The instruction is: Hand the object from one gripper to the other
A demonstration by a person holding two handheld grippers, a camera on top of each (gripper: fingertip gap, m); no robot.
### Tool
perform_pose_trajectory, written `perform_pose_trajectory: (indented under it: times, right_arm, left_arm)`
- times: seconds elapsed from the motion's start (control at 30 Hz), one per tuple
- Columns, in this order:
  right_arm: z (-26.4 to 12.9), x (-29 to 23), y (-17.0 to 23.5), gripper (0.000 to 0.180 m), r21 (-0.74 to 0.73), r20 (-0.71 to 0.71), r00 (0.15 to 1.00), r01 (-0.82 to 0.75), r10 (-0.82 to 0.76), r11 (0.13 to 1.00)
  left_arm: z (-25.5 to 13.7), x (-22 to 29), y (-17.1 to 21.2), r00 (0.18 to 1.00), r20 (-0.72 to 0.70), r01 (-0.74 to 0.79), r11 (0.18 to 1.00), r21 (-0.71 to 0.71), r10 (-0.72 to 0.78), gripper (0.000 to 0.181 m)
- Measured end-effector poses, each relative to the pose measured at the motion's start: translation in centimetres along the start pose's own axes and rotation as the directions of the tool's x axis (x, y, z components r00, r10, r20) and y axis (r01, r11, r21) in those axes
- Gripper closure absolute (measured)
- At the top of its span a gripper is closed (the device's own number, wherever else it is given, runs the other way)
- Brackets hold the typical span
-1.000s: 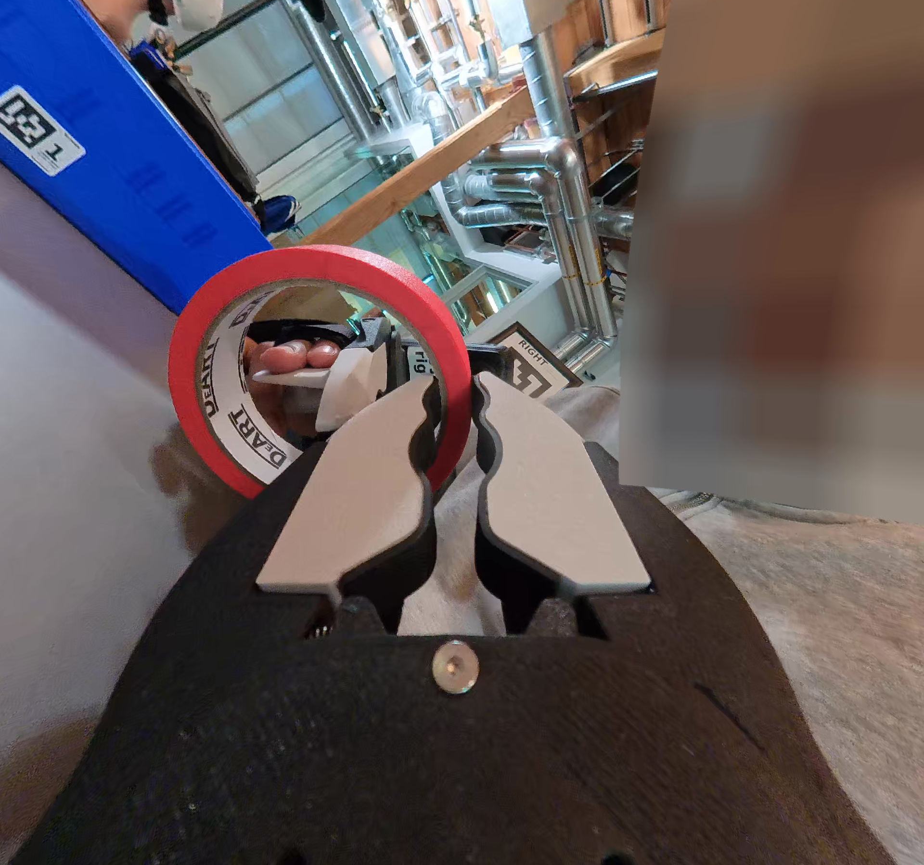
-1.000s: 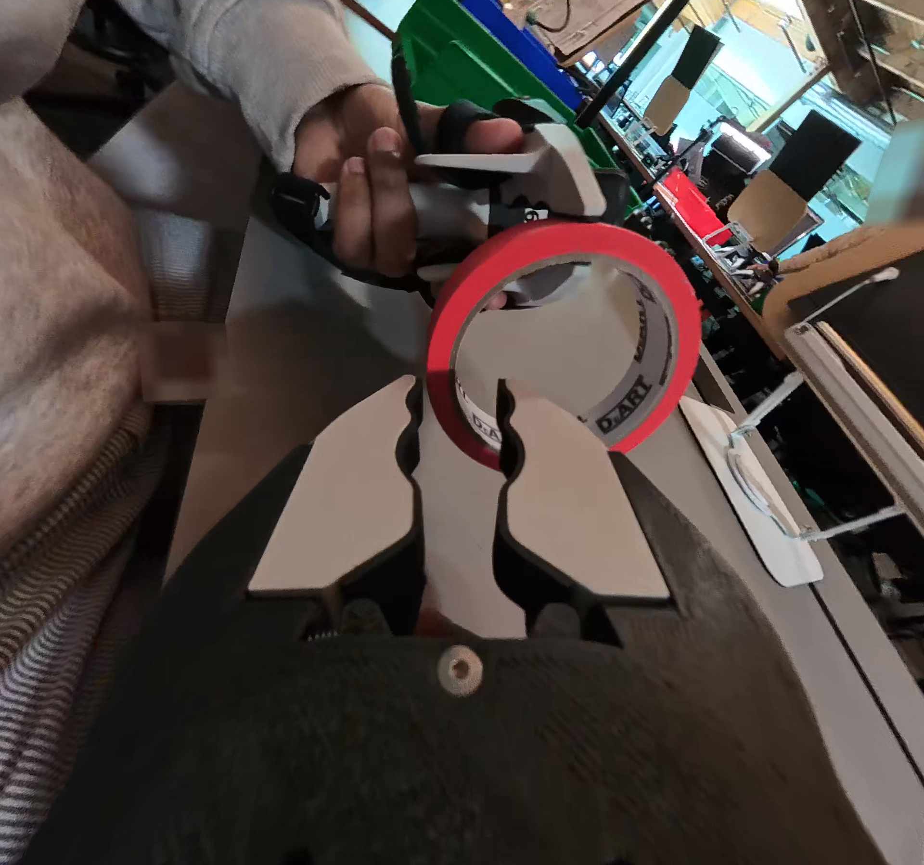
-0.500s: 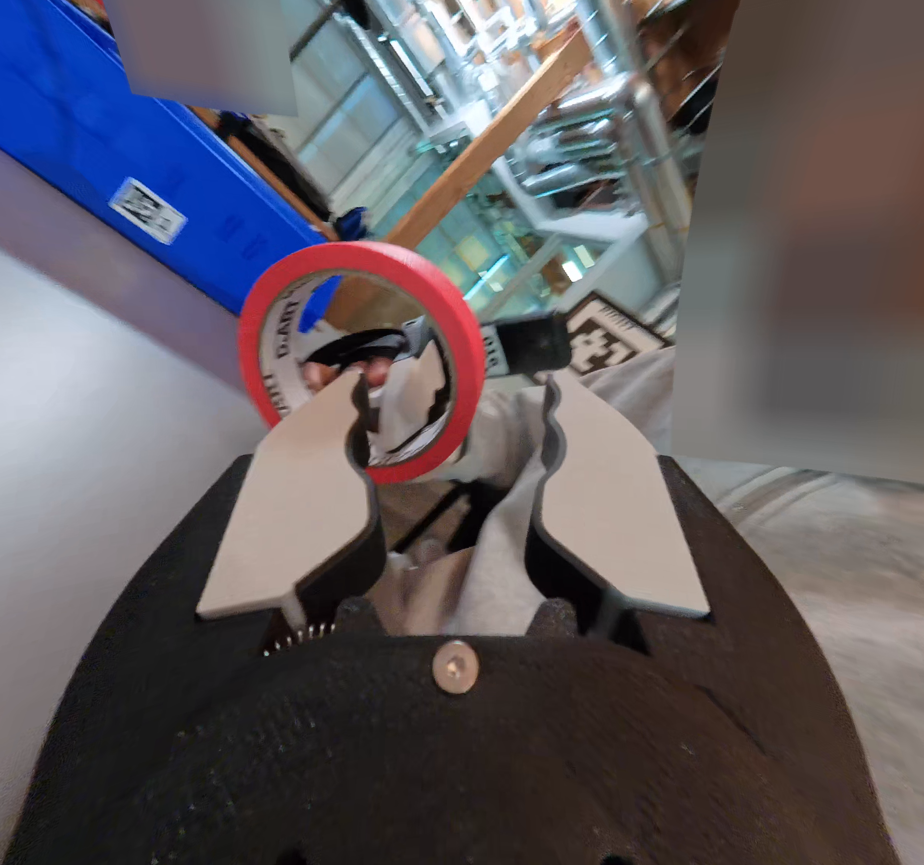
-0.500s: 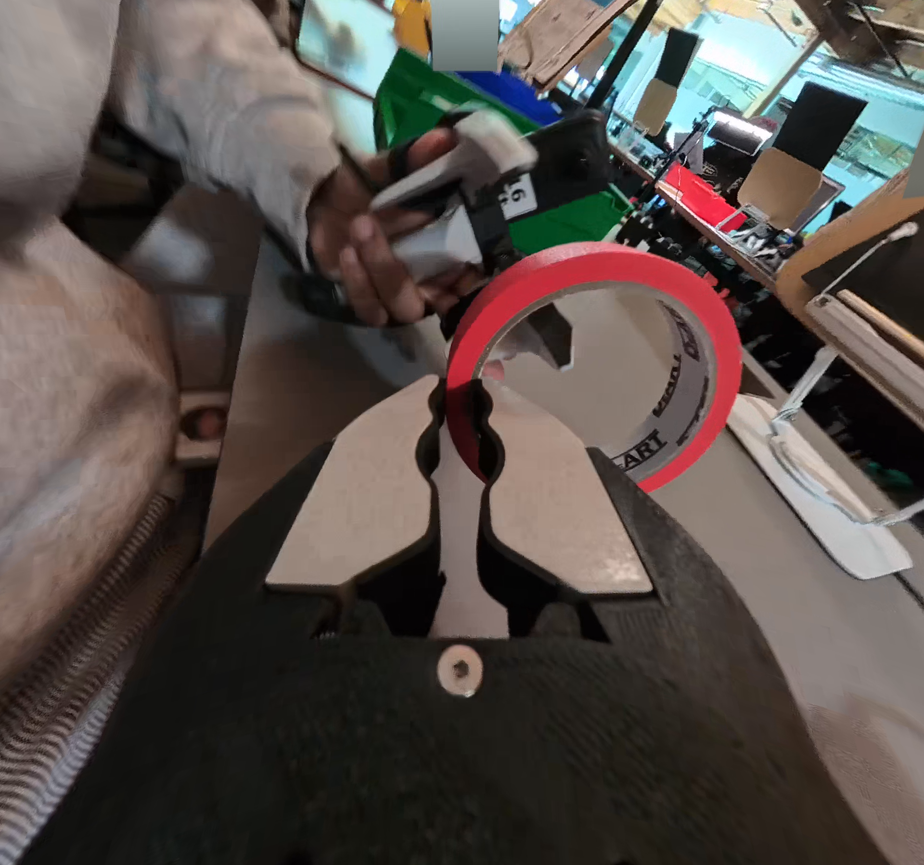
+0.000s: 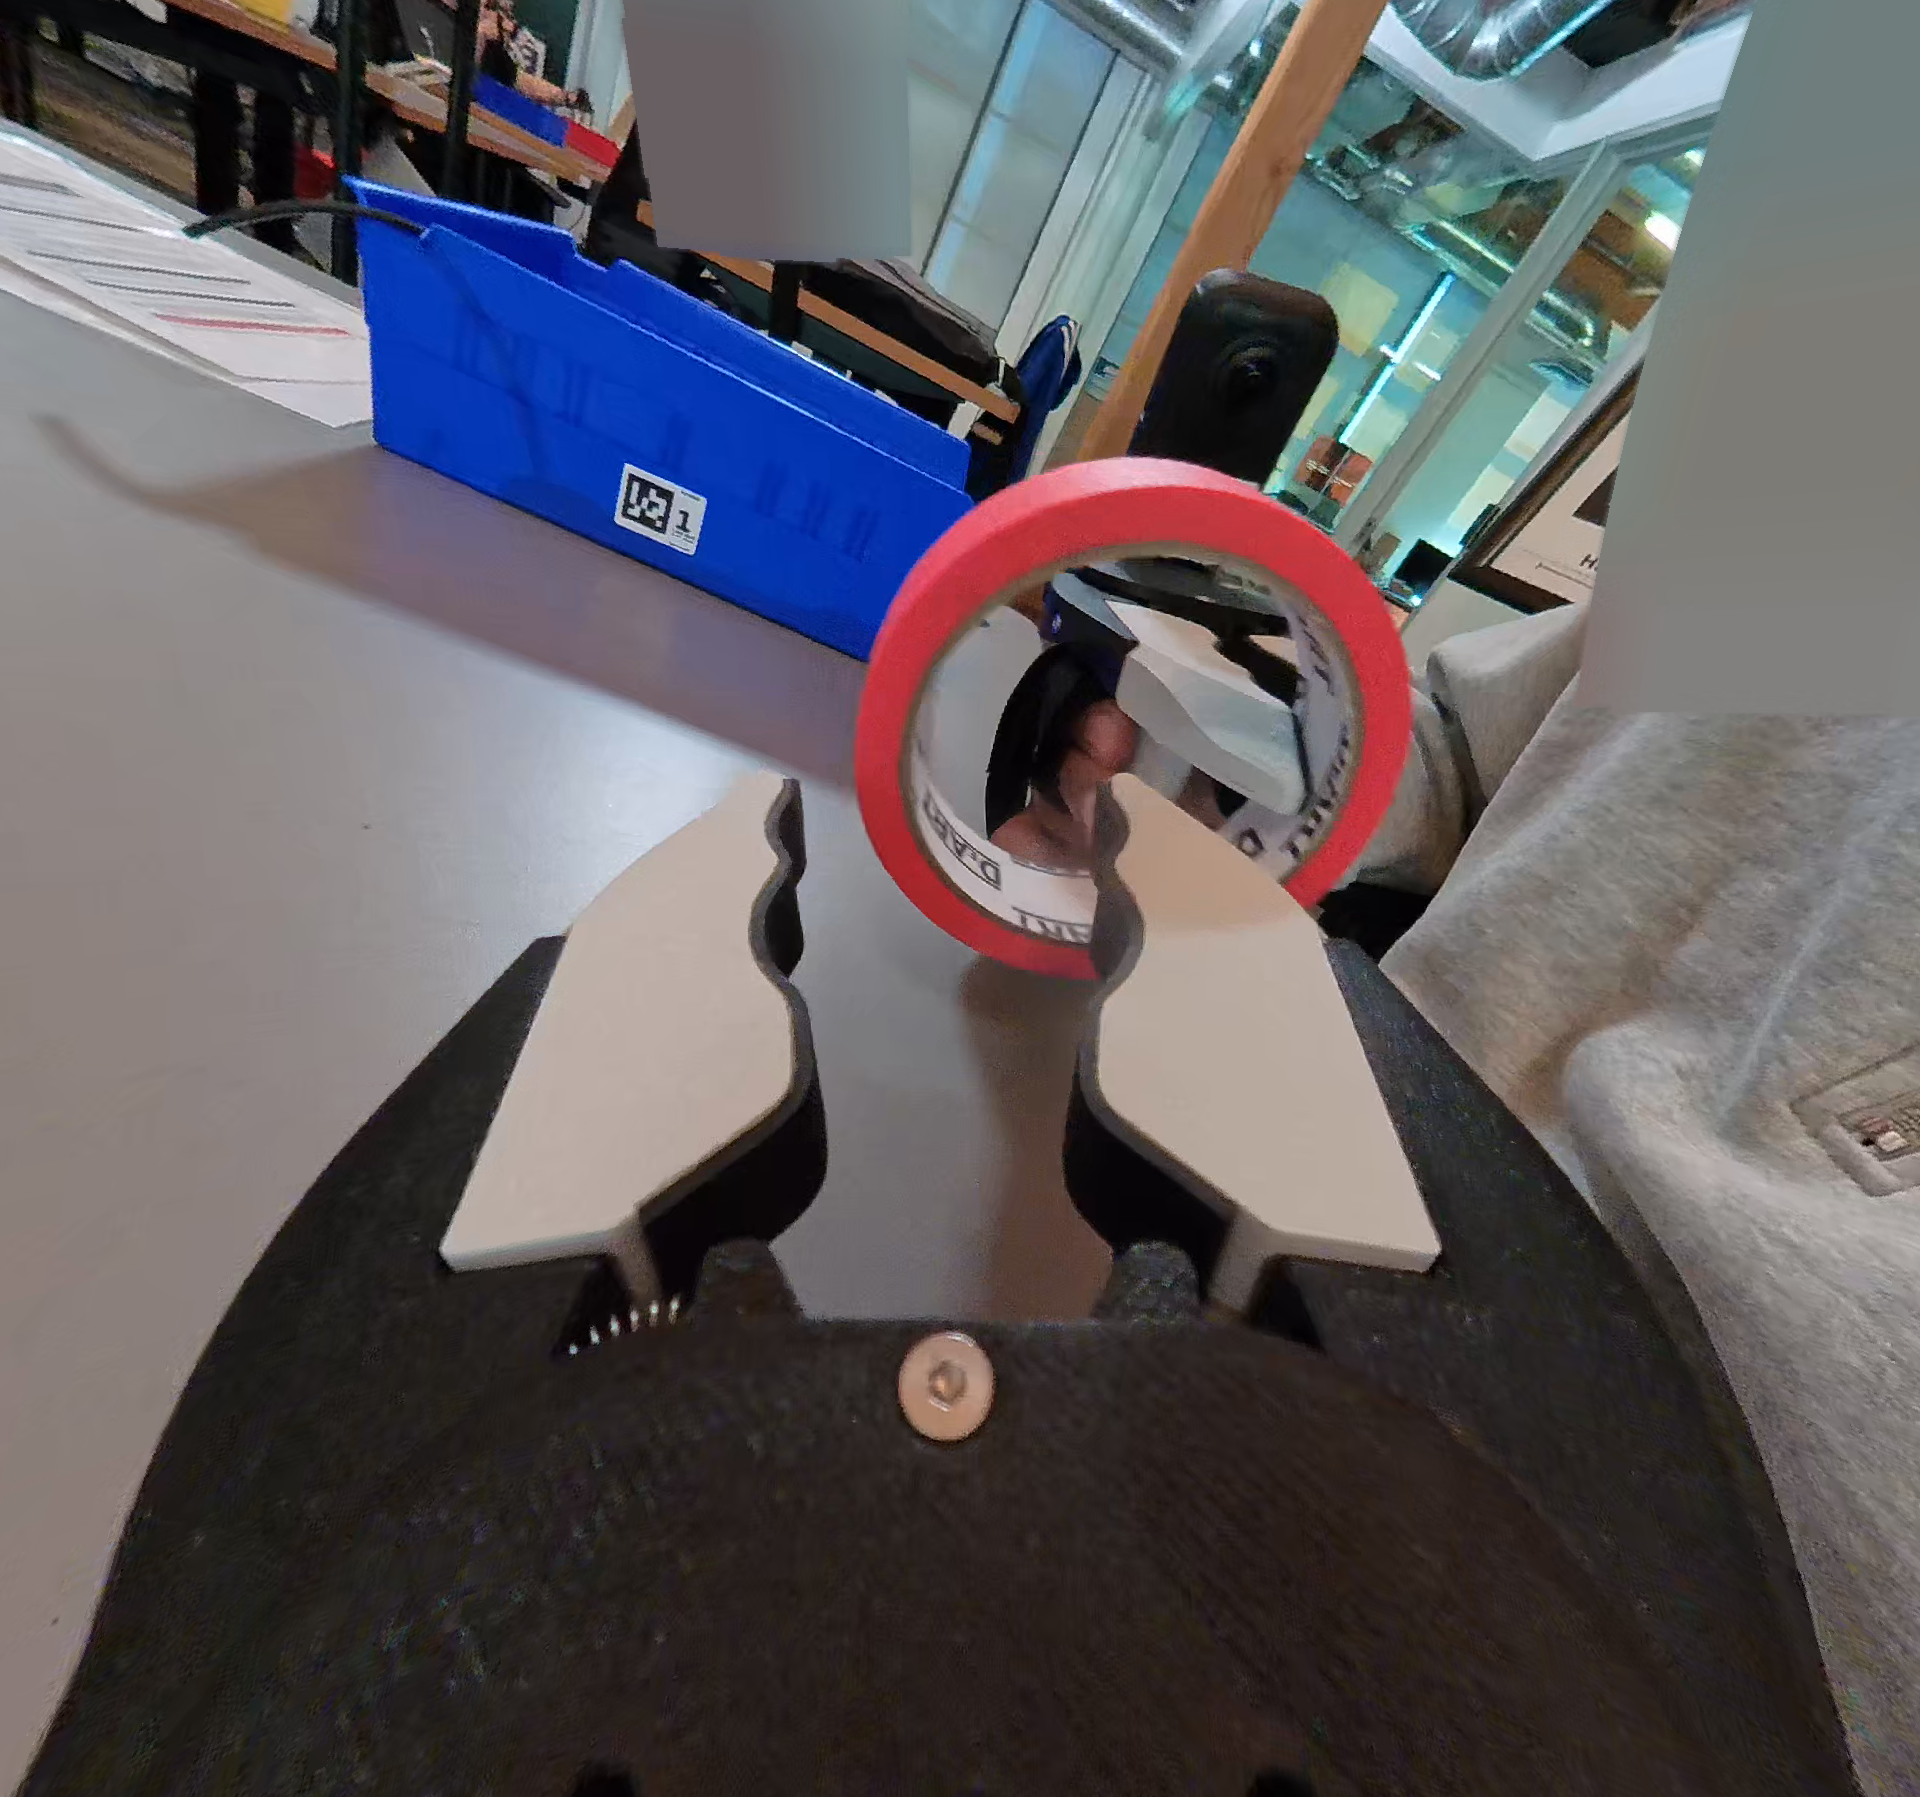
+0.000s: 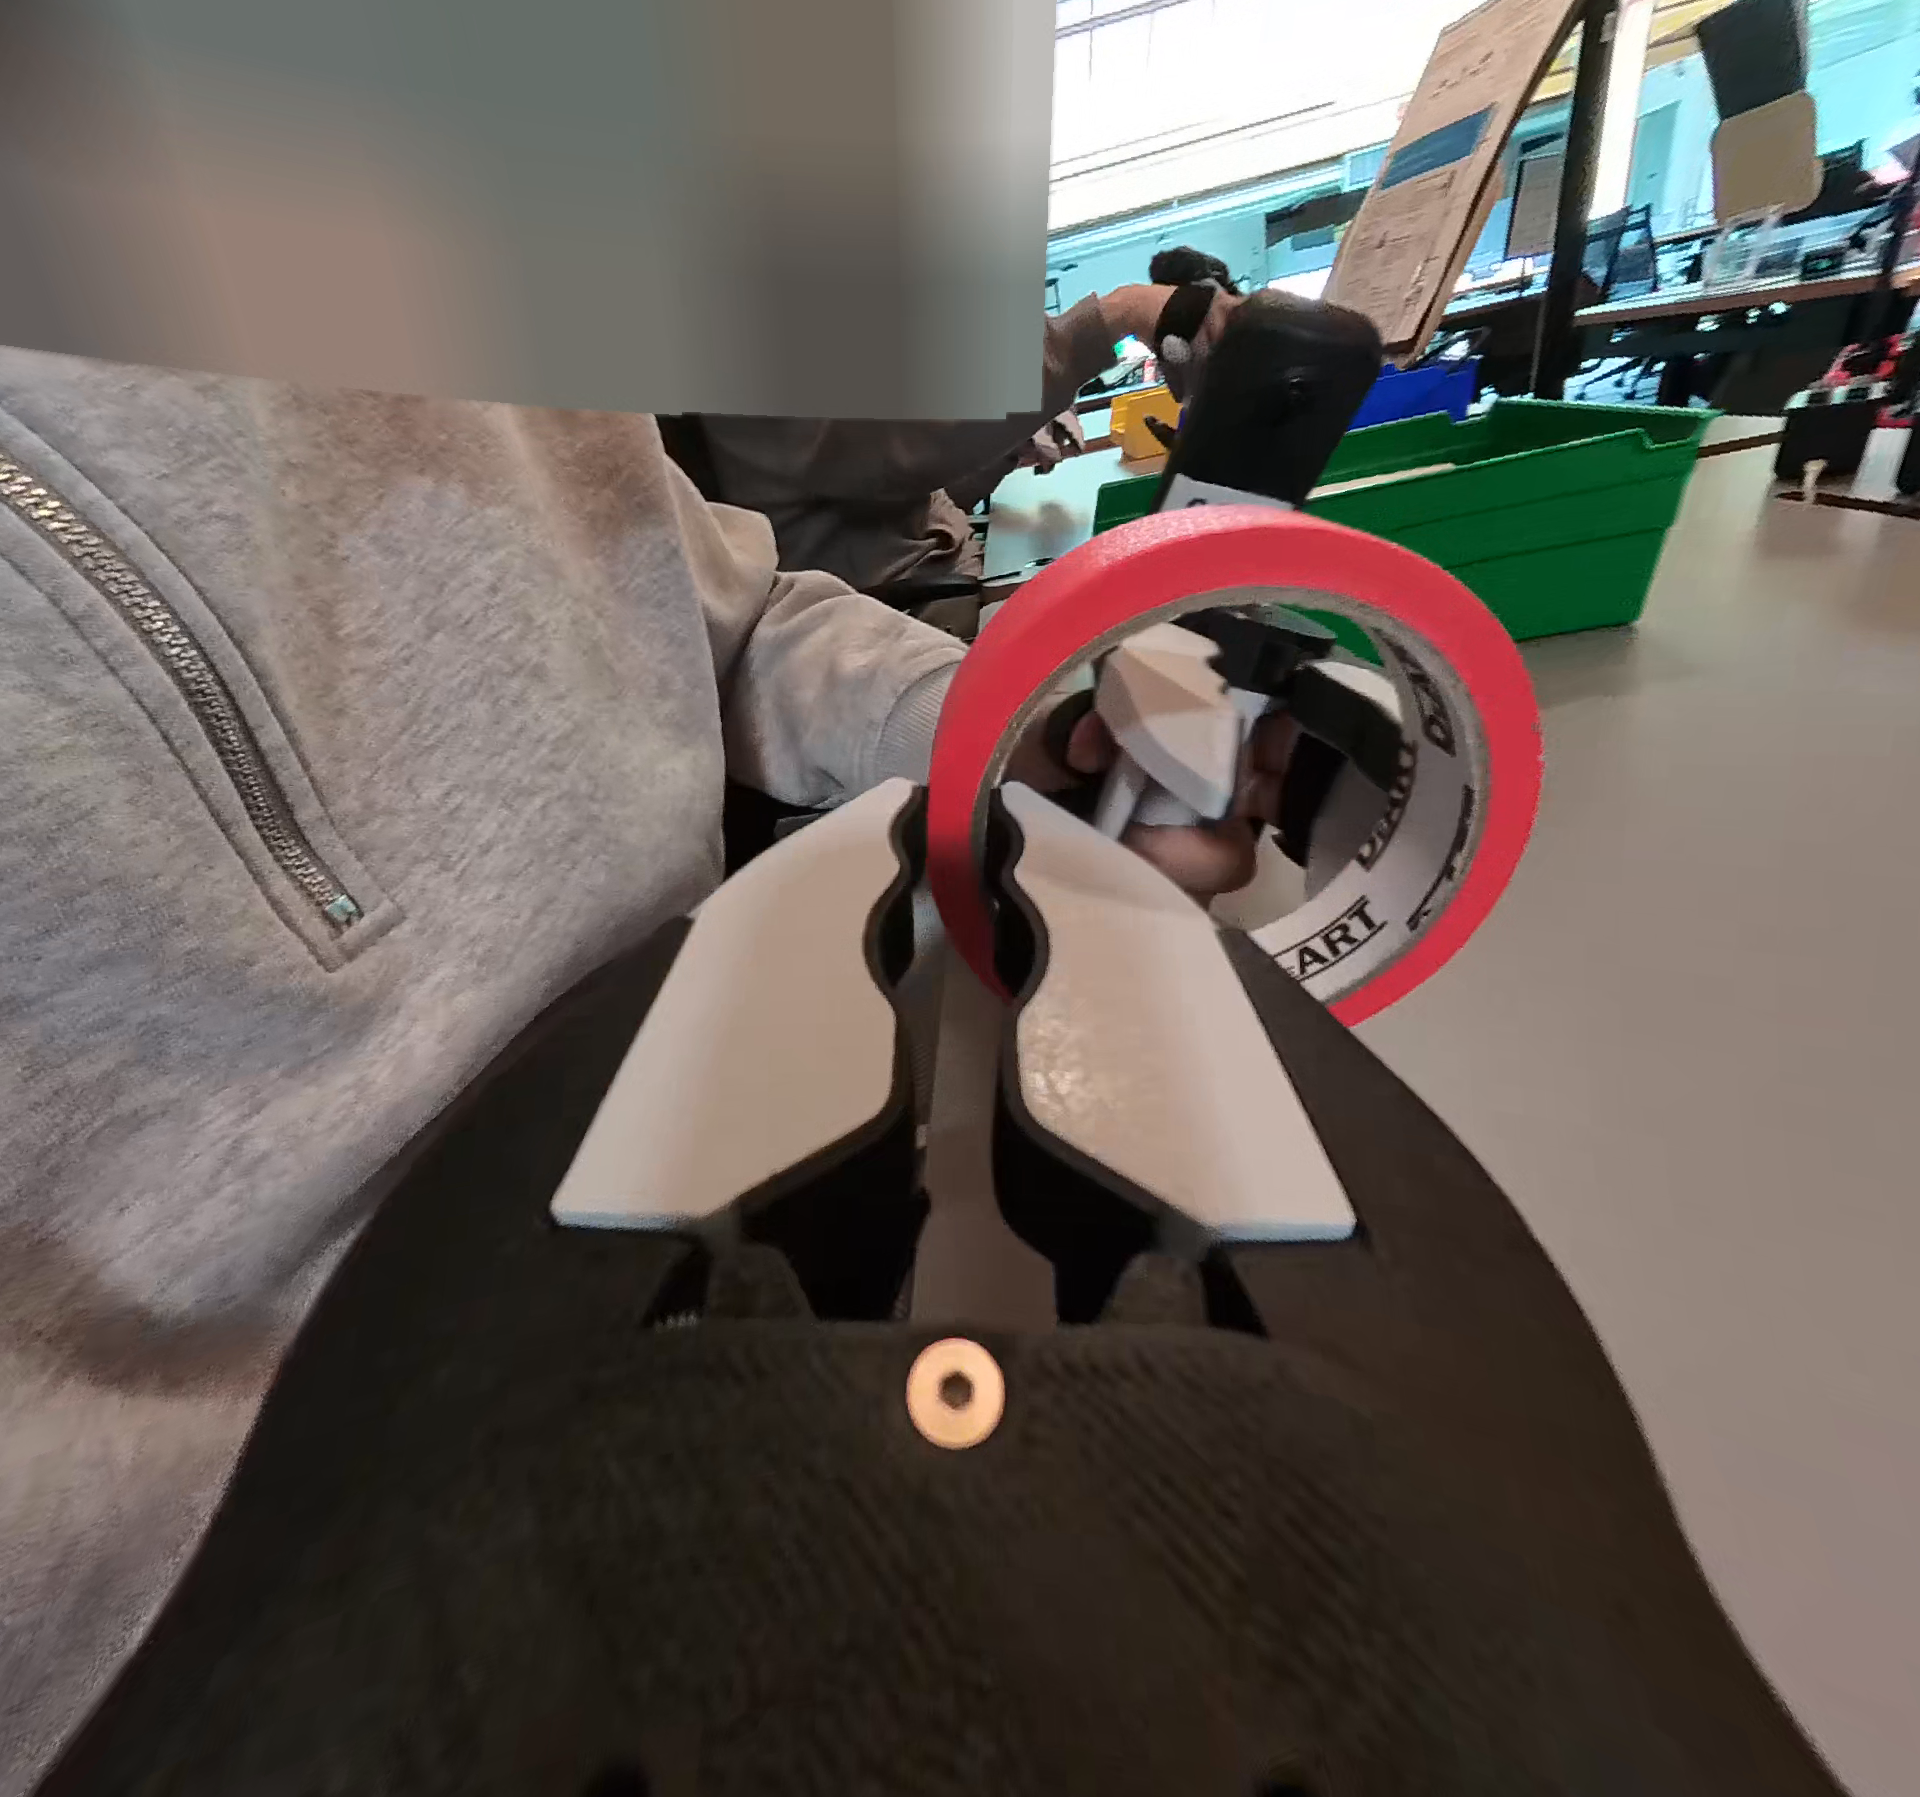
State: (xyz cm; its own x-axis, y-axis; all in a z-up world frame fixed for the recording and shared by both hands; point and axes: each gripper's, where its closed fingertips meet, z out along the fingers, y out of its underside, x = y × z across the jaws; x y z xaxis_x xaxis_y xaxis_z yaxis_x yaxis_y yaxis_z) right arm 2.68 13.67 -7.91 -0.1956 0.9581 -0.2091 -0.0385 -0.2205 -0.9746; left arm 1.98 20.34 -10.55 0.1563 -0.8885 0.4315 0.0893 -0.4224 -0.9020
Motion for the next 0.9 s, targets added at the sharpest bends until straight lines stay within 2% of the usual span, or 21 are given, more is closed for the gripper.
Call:
perform_pose_trajectory:
  times: [0.23,0.27,0.3,0.43,0.53,0.67,0.8,0.9]
  right_arm:
    - [1.7,-1.7,0.3,0.169,-0.006,0.061,0.998,-0.017,0.017,1.0]
    - [1.8,-1.7,0.3,0.169,-0.006,0.058,0.998,-0.016,0.017,1.0]
    - [1.8,-1.7,0.4,0.169,-0.007,0.059,0.998,-0.018,0.018,1.0]
    - [1.9,-1.8,0.3,0.169,-0.003,0.065,0.998,-0.017,0.017,1.0]
    - [2.0,-1.3,0.4,0.164,-0.008,0.035,0.999,0.031,-0.03,0.999]
    - [1.7,0.3,-0.6,0.1,0.063,-0.056,0.998,0.04,-0.036,0.997]
    - [0.6,3.3,-1.0,0.058,0.145,-0.15,0.975,-0.139,0.161,0.98]
    - [0.4,4.3,-0.6,0.037,0.186,-0.152,0.949,-0.248,0.277,0.951]
  left_arm:
    - [-0.2,-0.1,0.2,1.0,0.026,-0.015,1.0,-0.018,0.016,0.15]
    - [-0.3,0.1,0.2,1.0,0.017,-0.025,0.999,-0.02,0.025,0.155]
    - [-0.3,0.5,0.3,0.999,-0.006,-0.041,0.999,-0.028,0.041,0.167]
    - [-0.3,0.6,0.2,0.992,0.037,-0.123,0.992,-0.04,0.125,0.17]
    - [-0.6,0.2,0.0,0.989,0.064,-0.13,0.991,-0.032,0.132,0.17]
    - [-1.1,-0.3,-0.4,0.986,0.094,-0.138,0.99,-0.015,0.139,0.17]
    - [-1.4,-0.6,-0.4,0.983,0.11,-0.146,0.989,-0.02,0.147,0.17]
    - [-1.2,-0.2,-0.2,0.987,0.091,-0.134,0.991,-0.025,0.136,0.17]
